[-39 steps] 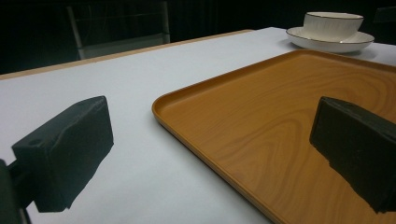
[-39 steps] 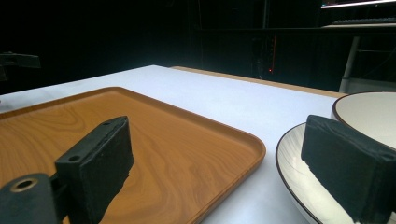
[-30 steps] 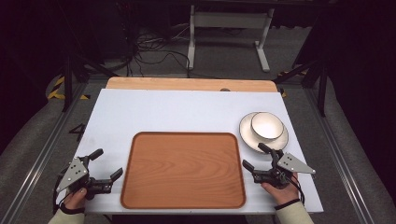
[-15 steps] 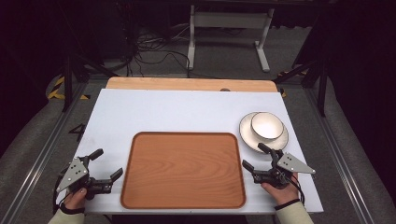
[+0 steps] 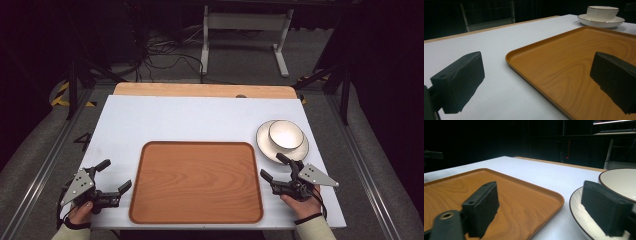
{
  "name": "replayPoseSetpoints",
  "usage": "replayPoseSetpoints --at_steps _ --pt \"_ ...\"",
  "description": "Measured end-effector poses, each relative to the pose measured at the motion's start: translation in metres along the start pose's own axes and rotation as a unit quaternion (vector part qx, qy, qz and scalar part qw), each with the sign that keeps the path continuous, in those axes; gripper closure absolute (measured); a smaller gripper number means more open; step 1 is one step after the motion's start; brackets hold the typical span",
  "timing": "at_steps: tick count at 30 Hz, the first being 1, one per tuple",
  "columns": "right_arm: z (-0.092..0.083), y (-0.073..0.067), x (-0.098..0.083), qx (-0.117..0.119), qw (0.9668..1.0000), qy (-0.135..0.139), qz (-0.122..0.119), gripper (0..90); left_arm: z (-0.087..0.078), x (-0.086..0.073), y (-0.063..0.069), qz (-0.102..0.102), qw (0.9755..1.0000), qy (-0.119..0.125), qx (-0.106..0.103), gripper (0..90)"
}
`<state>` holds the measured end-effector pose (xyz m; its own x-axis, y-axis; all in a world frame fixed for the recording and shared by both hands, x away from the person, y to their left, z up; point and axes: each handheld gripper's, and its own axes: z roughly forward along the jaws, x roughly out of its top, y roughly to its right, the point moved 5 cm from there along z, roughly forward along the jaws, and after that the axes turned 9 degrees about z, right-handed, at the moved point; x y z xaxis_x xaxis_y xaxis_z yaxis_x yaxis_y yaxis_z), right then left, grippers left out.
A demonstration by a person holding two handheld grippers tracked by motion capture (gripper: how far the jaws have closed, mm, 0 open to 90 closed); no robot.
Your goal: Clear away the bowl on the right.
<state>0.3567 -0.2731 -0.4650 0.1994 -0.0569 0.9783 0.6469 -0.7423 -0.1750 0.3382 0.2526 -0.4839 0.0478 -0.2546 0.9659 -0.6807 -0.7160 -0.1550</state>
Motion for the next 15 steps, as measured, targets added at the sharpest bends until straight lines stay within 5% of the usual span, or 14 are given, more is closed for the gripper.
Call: replayPoseSetpoints --at_steps 9,15 --pt "-0.009 -0.001 0.022 -0.001 0.9997 0.021 0.012 21.4 0.000 0.000 0.000 0.000 1.0000 0.000 0.000 0.2" --pt "-0.011 -0.009 0.042 0.002 0.9999 0.011 -0.005 23.0 0.000 0.000 0.000 0.000 1.0000 0.000 0.000 0.3"
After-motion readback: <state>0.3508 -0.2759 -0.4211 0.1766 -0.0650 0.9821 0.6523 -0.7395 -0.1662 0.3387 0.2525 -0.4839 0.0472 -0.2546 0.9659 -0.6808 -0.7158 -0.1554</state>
